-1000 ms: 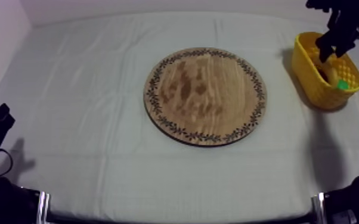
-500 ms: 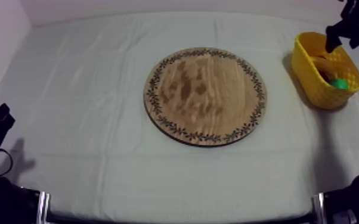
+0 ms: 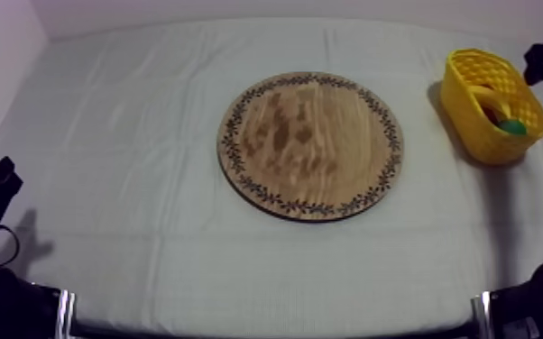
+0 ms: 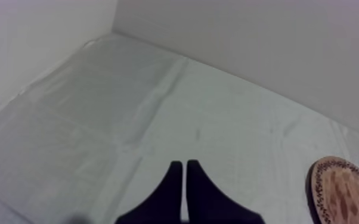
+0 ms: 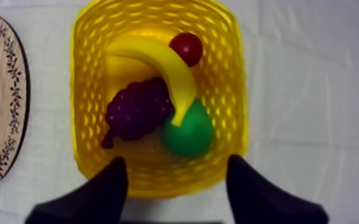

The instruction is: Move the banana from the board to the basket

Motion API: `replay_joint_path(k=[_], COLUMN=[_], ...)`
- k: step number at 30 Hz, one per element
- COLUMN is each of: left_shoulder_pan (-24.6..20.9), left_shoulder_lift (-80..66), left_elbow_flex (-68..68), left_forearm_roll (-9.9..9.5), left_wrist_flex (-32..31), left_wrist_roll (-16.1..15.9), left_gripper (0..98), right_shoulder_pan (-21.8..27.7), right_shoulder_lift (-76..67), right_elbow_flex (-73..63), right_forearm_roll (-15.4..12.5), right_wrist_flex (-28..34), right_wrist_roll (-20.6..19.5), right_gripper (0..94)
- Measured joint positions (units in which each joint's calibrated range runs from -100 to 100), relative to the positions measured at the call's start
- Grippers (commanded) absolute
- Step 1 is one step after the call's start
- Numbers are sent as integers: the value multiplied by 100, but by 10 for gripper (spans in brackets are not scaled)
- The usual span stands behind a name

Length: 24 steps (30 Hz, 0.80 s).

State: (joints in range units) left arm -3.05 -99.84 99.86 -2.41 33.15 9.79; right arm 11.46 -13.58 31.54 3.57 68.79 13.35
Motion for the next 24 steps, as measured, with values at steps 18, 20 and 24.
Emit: replay_joint_path(k=[18,20,24], left_shoulder_pan=[0,0,0], left_shoulder_lift=[0,0,0], left_elbow_flex=[0,0,0], left_forearm_roll=[0,0,0], left_wrist_flex=[0,0,0], left_wrist_roll=[0,0,0], left_gripper=[1,1,1], right_shoulder_pan=[149,153,195], right_shoulder_lift=[-3406,-3819,-4547], right_elbow_flex=[3664,3997,4483], right_forearm_roll=[-567,-727,-1029], right_wrist_flex=[-1803,-1829,-1948], right_wrist_roll=[538,655,896], right_gripper=[54,31,14])
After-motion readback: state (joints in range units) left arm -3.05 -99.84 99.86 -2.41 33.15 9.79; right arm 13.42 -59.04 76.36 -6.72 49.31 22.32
